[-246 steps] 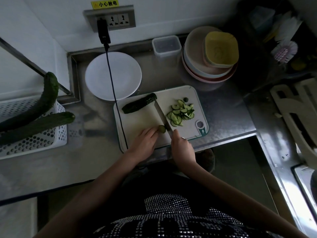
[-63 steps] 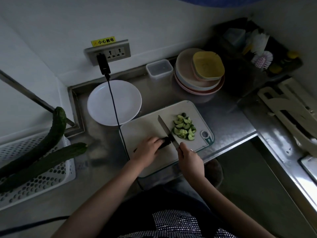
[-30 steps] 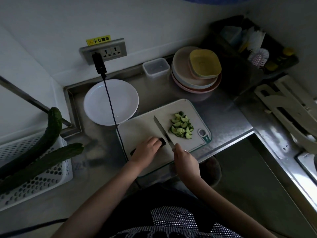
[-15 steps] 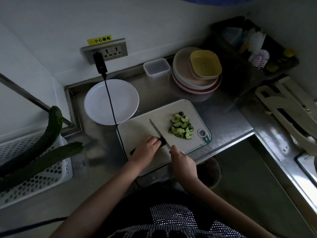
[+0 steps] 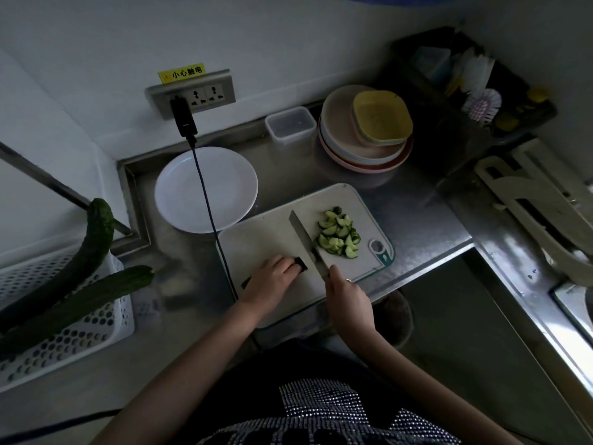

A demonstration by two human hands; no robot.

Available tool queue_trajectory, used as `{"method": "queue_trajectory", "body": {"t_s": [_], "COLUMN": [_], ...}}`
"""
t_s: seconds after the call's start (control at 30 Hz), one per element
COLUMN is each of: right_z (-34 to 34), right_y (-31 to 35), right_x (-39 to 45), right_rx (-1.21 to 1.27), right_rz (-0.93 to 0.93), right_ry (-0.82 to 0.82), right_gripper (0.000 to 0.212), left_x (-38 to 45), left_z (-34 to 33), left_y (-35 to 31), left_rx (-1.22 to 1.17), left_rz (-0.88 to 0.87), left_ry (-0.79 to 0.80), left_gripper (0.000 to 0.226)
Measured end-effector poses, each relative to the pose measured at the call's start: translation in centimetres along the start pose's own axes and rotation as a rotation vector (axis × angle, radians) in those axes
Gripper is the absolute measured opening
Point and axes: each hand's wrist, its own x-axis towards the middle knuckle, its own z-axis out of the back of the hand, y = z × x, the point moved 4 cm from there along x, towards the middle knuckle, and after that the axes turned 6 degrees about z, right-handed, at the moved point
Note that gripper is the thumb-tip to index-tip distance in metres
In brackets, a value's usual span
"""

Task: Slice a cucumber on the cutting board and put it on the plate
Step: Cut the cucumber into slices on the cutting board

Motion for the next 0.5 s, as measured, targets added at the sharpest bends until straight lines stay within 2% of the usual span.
{"method": "queue_trajectory", "body": {"t_s": [0.17,0.5], "right_z": [-0.61,-0.95], "right_y": [0.23,0.2], "right_x": [-0.35,-0.3], "right_rx": [-0.028,-0.102], "right_rz": [0.037,0.072], "right_ry": [0.043,0.079], "right_gripper": [0.018,0.018], "left_x": [0.01,0.09], "left_z": [0.1,0.29], "left_y": [-0.07,-0.17], "left_rx": [-0.005,0.014], "left_rz": [0.022,0.027], "left_ry": [0.006,0.009], "left_gripper": [0.032,0.04]}}
